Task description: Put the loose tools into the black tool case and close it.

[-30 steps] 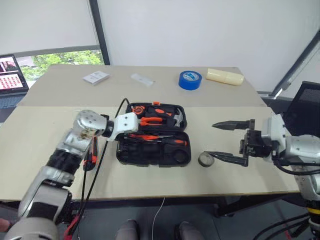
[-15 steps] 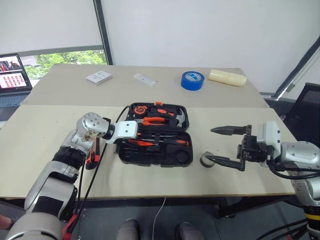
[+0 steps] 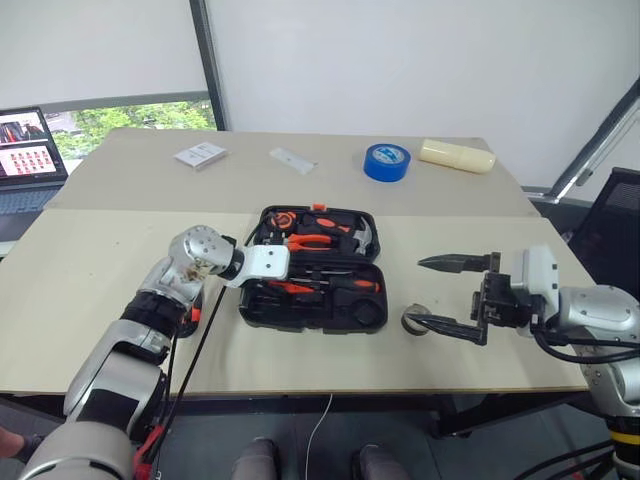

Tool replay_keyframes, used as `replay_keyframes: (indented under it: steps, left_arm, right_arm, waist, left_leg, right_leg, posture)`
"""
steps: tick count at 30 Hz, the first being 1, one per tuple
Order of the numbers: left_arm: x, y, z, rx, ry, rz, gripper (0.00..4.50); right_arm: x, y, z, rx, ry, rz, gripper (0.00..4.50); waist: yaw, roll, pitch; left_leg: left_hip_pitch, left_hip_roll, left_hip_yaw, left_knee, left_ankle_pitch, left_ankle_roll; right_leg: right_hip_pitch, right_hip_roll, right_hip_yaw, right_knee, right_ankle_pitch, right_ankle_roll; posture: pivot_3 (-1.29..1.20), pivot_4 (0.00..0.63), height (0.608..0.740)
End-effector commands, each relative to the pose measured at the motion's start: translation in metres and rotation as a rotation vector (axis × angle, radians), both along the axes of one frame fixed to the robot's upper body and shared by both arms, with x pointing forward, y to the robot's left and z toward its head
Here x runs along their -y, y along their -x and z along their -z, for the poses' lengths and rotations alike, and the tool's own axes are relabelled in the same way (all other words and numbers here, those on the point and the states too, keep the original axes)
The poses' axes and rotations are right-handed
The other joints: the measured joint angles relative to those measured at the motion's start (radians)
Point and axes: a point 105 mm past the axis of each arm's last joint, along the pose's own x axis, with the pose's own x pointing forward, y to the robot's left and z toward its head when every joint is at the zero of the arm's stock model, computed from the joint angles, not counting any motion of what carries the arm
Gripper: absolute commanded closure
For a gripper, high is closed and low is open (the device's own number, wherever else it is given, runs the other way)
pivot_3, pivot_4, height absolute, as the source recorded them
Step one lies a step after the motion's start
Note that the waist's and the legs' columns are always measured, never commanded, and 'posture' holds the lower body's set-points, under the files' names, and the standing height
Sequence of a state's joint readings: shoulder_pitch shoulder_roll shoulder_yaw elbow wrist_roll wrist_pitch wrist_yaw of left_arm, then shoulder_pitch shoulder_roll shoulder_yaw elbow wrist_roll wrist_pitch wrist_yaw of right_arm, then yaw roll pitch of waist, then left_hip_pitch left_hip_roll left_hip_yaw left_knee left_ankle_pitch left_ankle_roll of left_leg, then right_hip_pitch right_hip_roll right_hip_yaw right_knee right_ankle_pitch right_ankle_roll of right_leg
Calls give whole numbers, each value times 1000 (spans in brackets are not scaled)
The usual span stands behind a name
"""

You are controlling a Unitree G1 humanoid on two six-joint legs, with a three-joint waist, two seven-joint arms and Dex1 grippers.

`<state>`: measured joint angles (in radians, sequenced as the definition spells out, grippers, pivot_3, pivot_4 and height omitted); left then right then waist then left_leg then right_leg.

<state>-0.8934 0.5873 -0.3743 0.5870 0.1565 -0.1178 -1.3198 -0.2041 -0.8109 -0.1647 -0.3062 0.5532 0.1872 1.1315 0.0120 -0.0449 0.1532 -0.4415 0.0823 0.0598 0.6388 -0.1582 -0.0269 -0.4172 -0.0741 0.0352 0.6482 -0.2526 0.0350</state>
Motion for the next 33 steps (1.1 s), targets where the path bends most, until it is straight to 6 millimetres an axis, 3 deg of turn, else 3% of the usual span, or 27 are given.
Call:
replay_keyframes:
  steps: [1,5,9,12,13,15,19,20,33]
  left_arm:
    - [9,5,-5,-69,120,-3,3015]
    - [10,-5,-39,36,381,4,1693]
    - [-8,-11,-54,27,543,-48,1693]
    - [-15,-13,-49,16,569,-74,1693]
    - [-14,-12,-43,-9,572,-78,2207]
    - [-13,-10,-36,-28,574,-77,2690]
    - [-9,-2,-19,-62,534,-48,4284]
    - [-9,-2,-15,-60,518,-55,4431]
    - [-19,8,36,-101,305,-107,4431]
  right_arm:
    - [-3,3,-7,17,-5,-7,0]
    - [-3,3,-7,4,-5,-7,0]
    - [-2,2,-6,-6,-3,-5,0]
    - [-2,1,-5,-8,-9,-3,0]
    - [-3,0,-5,-7,-14,-3,0]
    - [-4,0,-4,-7,-21,-3,0]
    - [-4,-1,-3,-7,-30,5,0]
    - [-3,-1,-3,-8,-34,9,0]
    - [-2,1,5,-32,-55,32,0]
  waist:
    - [-1,0,0]
    - [3,0,0]
    - [-2,0,0]
    - [-4,0,0]
    - [-3,0,0]
    - [-2,0,0]
    - [0,0,0]
    - [0,0,0]
    - [0,1,-1]
  left_leg:
    - [0,0,0,0,0,0]
    - [-2,0,0,1,0,0]
    - [-4,0,-1,2,0,0]
    - [-4,0,-1,2,0,1]
    - [-4,0,-1,2,0,1]
    - [-3,0,-1,2,0,1]
    - [-4,0,-1,3,0,1]
    - [-4,0,-1,3,0,1]
    - [-2,0,-1,3,0,1]
  right_leg:
    - [0,0,0,0,0,0]
    - [-1,0,0,0,0,0]
    - [-2,0,1,0,1,1]
    - [-2,1,1,0,1,1]
    - [-2,1,1,0,1,1]
    - [-2,1,1,0,1,1]
    - [-2,1,1,0,1,1]
    - [-2,1,1,0,1,1]
    - [0,1,1,1,1,1]
  posture:
    - [0,150,740]
    - [0,150,740]
    - [0,150,740]
    - [0,150,740]
    - [0,150,740]
    - [0,150,740]
    - [0,150,740]
    - [0,150,740]
    - [0,150,740]
